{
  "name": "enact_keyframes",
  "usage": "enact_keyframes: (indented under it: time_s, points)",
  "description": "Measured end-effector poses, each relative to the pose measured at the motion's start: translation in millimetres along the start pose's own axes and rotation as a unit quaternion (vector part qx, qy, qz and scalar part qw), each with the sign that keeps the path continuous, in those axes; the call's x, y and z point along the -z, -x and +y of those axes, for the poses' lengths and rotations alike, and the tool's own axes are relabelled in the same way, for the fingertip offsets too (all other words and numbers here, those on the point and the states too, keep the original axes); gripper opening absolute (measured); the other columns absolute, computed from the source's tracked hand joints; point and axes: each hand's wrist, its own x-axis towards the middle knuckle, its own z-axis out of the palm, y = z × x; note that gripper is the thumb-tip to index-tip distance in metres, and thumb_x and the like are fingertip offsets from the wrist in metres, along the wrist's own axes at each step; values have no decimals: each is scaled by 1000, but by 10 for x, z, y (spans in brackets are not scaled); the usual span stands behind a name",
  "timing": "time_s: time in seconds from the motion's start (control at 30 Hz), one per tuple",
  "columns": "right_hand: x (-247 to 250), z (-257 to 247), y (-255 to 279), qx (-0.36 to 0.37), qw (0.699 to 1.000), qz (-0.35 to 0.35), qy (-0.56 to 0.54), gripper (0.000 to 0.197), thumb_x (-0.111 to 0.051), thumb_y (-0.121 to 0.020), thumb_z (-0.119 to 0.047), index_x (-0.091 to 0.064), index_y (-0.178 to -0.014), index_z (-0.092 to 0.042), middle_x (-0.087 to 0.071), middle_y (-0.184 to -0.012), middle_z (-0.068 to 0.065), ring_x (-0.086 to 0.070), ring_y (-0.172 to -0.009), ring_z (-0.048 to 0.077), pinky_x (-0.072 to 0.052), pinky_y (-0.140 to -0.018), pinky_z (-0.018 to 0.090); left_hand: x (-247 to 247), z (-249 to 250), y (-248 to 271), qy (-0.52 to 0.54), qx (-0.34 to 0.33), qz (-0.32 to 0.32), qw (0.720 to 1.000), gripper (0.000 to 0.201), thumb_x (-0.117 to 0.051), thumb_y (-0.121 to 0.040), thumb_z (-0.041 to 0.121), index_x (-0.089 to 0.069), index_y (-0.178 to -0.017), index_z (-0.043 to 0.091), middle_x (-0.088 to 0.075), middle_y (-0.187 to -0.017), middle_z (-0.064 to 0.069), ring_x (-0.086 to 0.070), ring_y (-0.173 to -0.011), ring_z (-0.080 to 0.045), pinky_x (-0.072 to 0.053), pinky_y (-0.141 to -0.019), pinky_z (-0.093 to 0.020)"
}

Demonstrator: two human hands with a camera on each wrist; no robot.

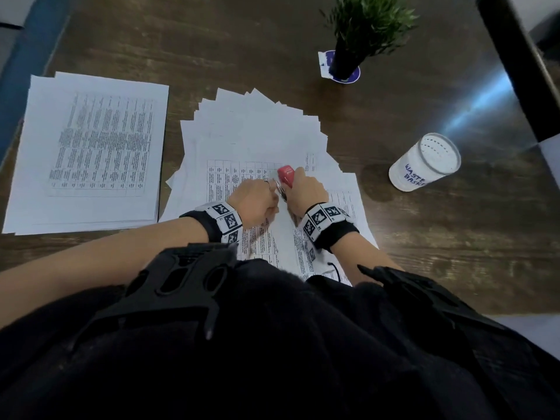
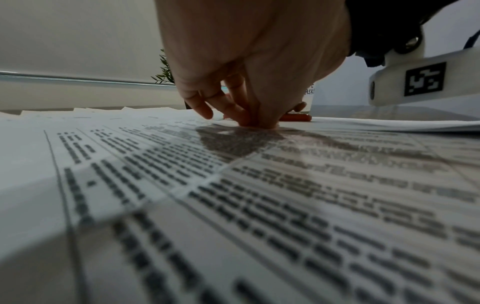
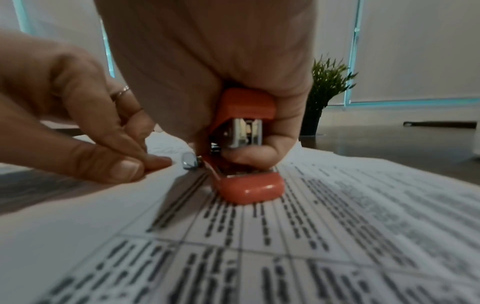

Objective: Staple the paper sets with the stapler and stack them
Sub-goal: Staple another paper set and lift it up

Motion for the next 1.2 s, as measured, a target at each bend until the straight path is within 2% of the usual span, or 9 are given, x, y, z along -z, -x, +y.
enact_keyframes:
  time_s: [0.17,0.33,0.5,0.63,0.7,0.83,0.97,1.1,1.2]
  points:
    - [47,-148,-179,-40,998,2,-52,47,-43,-99,-48,-42,-122,-7,-61,-113,16,-61,-100,34,-41,-71,37,-24,-13,-27,21,8,23,999,16,-59,-93,27,-71,-97,17,-47,-83,12,-57,-89,-13,-29,-78,-25]
    - [73,-91,-239,-12,999,-14,-36,42,-45,-99,-44,-43,-121,-8,-62,-110,16,-61,-97,34,-44,-72,38,-9,-58,35,43,-5,57,997,25,-57,-95,36,-77,-97,22,-58,-86,5,-58,-85,-16,-44,-86,-34]
    - [80,102,-259,15,995,-20,-101,43,-51,-95,-47,-48,-115,-9,-63,-106,15,-61,-96,35,-46,-77,36,88,-78,89,92,34,47,994,23,-64,-90,39,-76,-103,25,-68,-95,5,-63,-98,-15,-47,-91,-34]
    - [87,174,-192,31,987,13,-156,39,-56,-93,-46,-51,-110,-11,-64,-102,11,-61,-90,30,-47,-75,34,240,-155,-3,225,150,124,955,20,-65,-92,30,-76,-102,17,-73,-97,2,-64,-80,-10,-53,-85,-29]
    - [102,189,-174,32,984,35,-174,38,-56,-93,-46,-52,-107,-11,-65,-101,11,-61,-89,31,-50,-78,38,313,-241,-78,241,196,161,937,22,-63,-93,26,-73,-107,12,-73,-101,-1,-66,-82,-12,-54,-87,-30]
    - [145,237,-199,19,983,48,-178,37,-51,-95,-48,-50,-95,-12,-61,-91,9,-59,-89,33,-44,-72,36,364,-315,-213,248,195,120,941,31,-65,-92,24,-67,-118,7,-71,-106,-7,-67,-92,-17,-50,-90,-25]
    - [161,211,-194,29,978,51,-201,37,-50,-94,-52,-49,-87,-15,-59,-83,5,-58,-82,30,-47,-72,38,379,-257,-322,324,204,123,916,41,-63,-93,26,-61,-126,3,-70,-112,-8,-65,-104,-18,-46,-92,-21]
    - [215,123,-143,30,962,65,-263,45,-39,-99,-51,-51,-78,-12,-59,-75,4,-57,-76,27,-38,-65,33,419,-223,-367,374,206,116,897,24,-69,-85,20,-72,-107,11,-74,-96,-5,-69,-90,-16,-54,-87,-28]
    - [243,89,-125,41,964,72,-251,44,-32,-102,-46,-52,-80,-14,-60,-80,4,-55,-77,26,-35,-67,31,441,-250,-347,371,219,118,895,15,-72,-81,14,-75,-95,12,-73,-81,-2,-66,-73,-8,-52,-72,-17]
